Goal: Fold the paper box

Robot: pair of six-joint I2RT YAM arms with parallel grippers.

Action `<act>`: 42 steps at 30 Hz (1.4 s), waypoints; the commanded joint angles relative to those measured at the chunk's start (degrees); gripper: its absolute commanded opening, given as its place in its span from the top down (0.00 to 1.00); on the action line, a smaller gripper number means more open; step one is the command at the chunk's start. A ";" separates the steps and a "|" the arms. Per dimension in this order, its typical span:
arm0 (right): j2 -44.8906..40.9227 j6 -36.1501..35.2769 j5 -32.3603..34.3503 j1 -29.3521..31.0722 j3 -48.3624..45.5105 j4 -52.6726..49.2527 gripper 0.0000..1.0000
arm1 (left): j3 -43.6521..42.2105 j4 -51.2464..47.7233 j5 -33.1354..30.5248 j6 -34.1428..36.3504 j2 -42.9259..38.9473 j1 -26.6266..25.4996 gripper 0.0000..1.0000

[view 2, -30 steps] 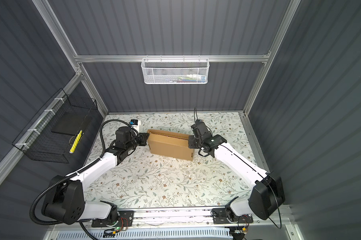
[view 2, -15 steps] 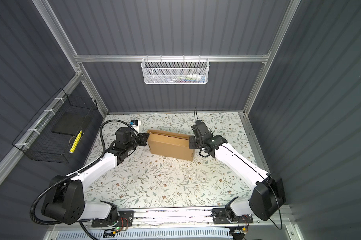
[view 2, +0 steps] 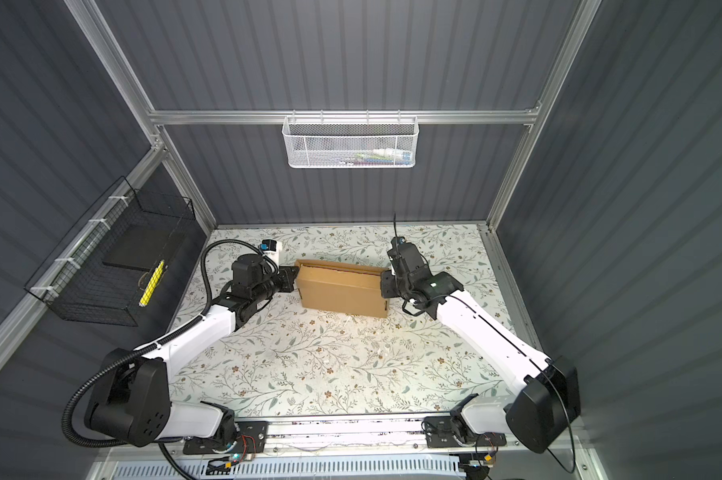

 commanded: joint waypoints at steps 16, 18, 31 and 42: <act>-7.83 -41.09 -6.29 2.37 -8.78 8.73 0.40 | -2.73 -4.94 1.03 -0.08 1.30 -0.49 1.00; -7.40 -44.81 -7.76 2.37 -9.39 10.71 0.35 | -2.99 -4.88 1.09 -0.11 1.13 -0.49 1.00; -1.28 -59.45 -3.06 3.06 -7.30 12.21 0.01 | -4.81 -3.44 1.36 0.29 0.42 -0.48 1.00; 3.88 -64.21 0.63 3.33 -3.27 12.94 0.01 | -5.82 -2.81 1.36 0.45 -0.03 -0.48 1.00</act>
